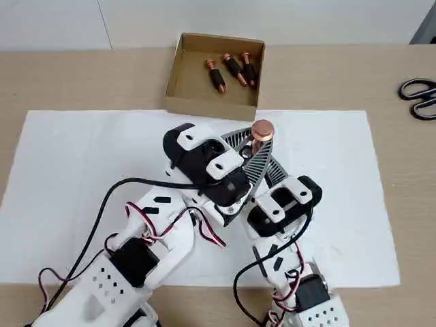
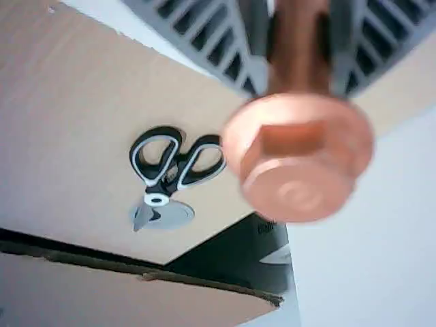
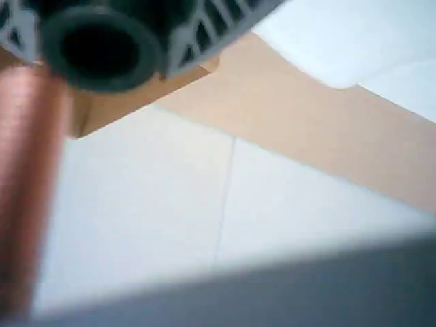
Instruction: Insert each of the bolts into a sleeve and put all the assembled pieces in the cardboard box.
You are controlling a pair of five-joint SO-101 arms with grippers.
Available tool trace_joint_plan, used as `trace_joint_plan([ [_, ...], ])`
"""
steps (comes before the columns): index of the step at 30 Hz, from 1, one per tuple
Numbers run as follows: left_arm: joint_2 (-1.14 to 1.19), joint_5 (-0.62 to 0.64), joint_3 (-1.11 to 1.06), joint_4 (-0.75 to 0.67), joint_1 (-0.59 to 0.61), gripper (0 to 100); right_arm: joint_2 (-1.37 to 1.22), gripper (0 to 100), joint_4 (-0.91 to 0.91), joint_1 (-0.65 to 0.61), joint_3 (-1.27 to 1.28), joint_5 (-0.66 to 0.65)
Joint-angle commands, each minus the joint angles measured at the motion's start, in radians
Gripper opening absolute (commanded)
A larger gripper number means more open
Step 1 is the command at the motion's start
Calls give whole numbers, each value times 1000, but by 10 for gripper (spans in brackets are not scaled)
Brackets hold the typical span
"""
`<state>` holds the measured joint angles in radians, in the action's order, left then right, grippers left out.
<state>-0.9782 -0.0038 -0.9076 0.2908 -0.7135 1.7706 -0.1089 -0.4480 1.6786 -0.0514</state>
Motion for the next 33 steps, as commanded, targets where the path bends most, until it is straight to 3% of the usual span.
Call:
trace_joint_plan([
  [1, -28, -5, 36, -28, -5, 6, 8, 5, -2, -4, 6, -6],
  [6, -31, -14, 38, -28, -3, 6, 8, 5, -2, -4, 6, -6],
  [10, -32, -110, 41, -29, -3, 6, 7, 5, -2, -1, 6, -6],
  [27, -34, -117, -24, -21, -3, 6, 12, 5, -2, 2, 6, -8],
  [33, -34, -114, 12, -20, 38, 6, 12, 5, -2, 79, 6, -8],
])
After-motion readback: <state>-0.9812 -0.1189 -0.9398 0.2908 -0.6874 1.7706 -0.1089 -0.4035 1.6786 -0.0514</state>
